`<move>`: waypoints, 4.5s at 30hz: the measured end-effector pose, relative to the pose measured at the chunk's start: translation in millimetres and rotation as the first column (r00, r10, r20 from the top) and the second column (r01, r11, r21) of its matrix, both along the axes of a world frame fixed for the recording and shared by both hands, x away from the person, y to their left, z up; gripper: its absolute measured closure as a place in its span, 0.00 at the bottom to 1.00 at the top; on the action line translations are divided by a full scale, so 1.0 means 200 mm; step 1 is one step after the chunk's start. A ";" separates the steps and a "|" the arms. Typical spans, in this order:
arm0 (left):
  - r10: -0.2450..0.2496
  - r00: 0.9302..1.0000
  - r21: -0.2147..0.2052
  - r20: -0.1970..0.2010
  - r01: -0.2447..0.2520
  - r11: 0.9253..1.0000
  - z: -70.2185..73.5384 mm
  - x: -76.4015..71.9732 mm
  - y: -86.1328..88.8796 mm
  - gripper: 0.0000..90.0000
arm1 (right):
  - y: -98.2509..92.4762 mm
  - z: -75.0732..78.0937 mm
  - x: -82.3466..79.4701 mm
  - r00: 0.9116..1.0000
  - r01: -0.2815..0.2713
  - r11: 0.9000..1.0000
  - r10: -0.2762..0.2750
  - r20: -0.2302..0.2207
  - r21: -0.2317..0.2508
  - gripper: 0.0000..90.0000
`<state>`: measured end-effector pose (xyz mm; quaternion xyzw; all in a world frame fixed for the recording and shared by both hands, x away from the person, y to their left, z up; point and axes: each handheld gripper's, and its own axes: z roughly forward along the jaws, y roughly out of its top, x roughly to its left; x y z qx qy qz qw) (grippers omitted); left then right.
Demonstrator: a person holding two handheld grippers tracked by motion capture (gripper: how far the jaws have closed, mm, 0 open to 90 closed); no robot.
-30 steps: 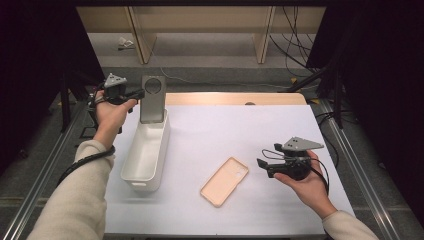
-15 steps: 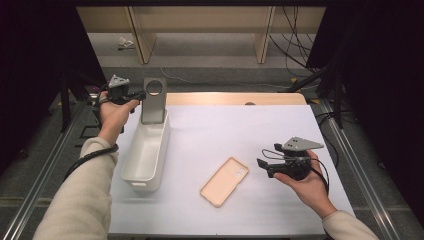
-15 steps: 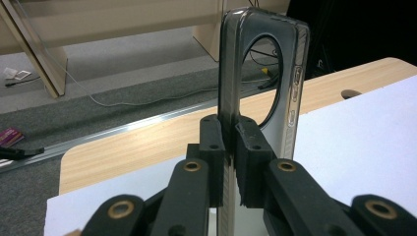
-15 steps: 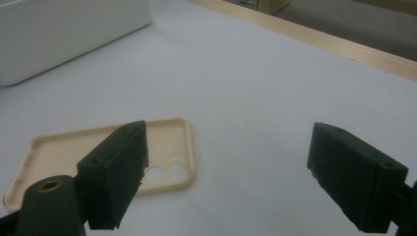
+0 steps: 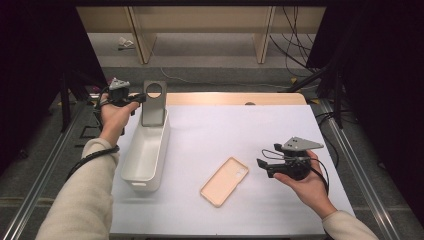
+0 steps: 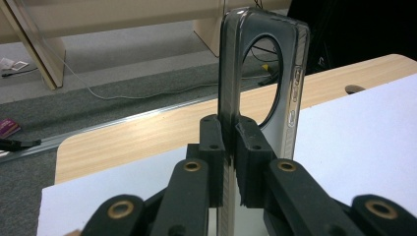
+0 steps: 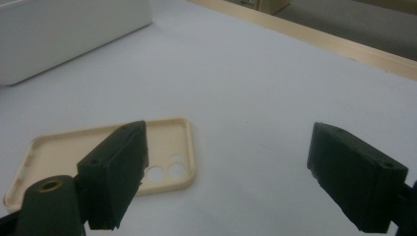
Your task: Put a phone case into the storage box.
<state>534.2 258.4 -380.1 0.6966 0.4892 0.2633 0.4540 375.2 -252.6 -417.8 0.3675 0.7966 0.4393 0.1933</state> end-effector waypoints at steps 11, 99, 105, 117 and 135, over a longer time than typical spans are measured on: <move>0.003 1.000 0.002 -0.012 -0.003 1.000 -0.02 0.01 0.00 0.92 | 0.00 0.00 0.00 1.000 0.001 1.000 -0.001 0.000 -0.001 0.18; 0.066 0.995 0.125 -0.078 -0.056 0.991 -0.12 0.01 0.02 0.62 | 0.01 -0.01 0.00 1.000 -0.009 1.000 0.009 -0.003 -0.006 0.18; 0.088 0.993 0.090 -0.084 -0.081 0.993 -0.09 -0.05 0.02 0.33 | 0.01 0.00 0.00 1.000 -0.011 1.000 0.011 -0.006 -0.010 0.18; -0.024 0.999 -0.011 -0.034 0.023 1.000 -0.03 -0.28 0.02 0.05 | 0.02 -0.01 0.00 1.000 -0.014 1.000 0.014 -0.008 -0.014 0.18; -0.096 0.995 0.017 0.020 0.096 0.995 -0.07 -0.65 -0.13 0.00 | 0.04 -0.01 0.00 1.000 -0.023 1.000 0.023 -0.009 -0.015 0.18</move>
